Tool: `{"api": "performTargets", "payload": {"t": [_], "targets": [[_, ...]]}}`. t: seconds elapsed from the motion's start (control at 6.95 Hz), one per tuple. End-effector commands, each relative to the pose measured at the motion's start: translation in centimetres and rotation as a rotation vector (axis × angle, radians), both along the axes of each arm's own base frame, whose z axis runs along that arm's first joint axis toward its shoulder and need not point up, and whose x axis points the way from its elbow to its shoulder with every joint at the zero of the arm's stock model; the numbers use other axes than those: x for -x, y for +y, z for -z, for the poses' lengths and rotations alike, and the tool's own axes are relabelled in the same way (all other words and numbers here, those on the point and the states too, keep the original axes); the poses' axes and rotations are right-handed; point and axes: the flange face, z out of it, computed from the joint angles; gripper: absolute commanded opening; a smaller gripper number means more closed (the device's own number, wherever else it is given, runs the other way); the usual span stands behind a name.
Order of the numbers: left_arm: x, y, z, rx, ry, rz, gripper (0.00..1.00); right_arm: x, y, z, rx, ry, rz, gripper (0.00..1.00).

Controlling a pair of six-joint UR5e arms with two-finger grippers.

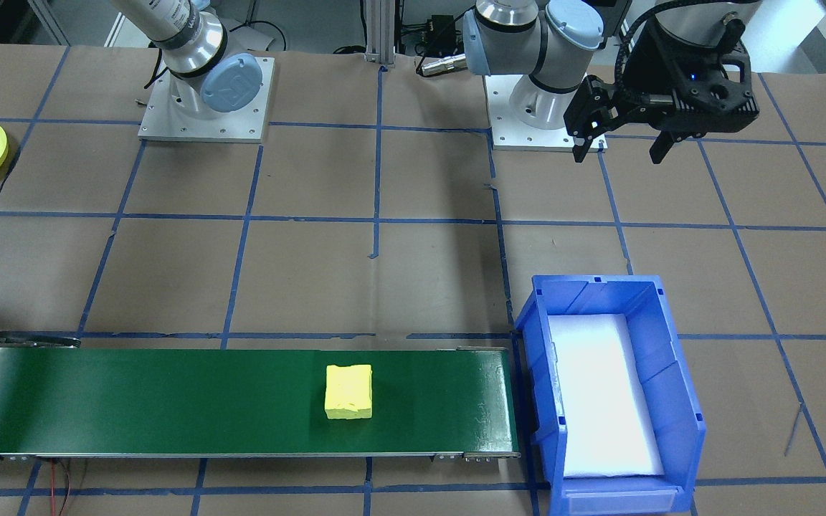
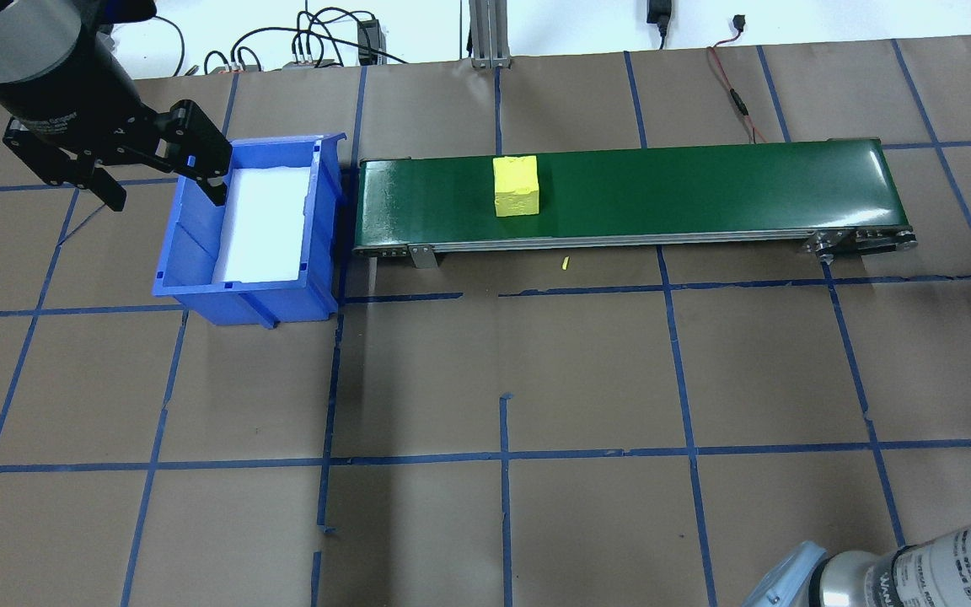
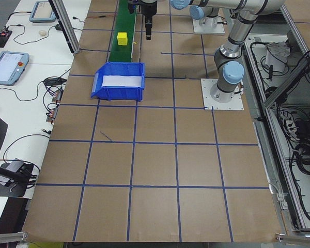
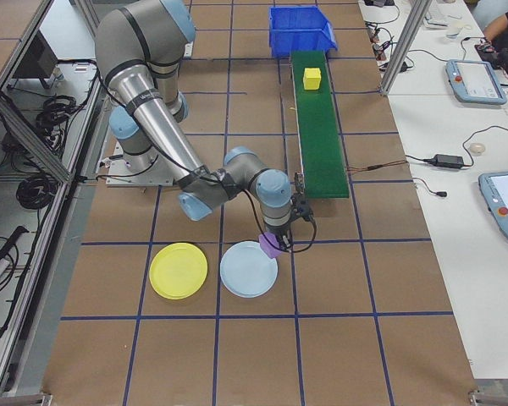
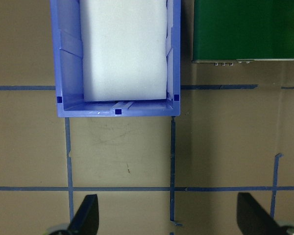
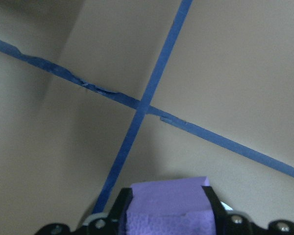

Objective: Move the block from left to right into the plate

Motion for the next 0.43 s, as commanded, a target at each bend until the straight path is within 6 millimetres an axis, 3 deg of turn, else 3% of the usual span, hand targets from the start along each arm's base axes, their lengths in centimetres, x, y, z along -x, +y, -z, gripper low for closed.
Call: {"api": "performTargets", "payload": {"t": [0.0, 0.29], "targets": [[0.0, 0.0, 0.1, -0.002, 0.005, 0.0, 1.0, 3.6, 3.3, 3.3, -0.029, -0.014, 0.059, 1.0], [0.0, 0.0, 0.0, 0.0, 0.004, 0.0, 1.0, 4.9, 5.2, 2.8, -0.054, -0.001, 0.121, 1.0]]}}
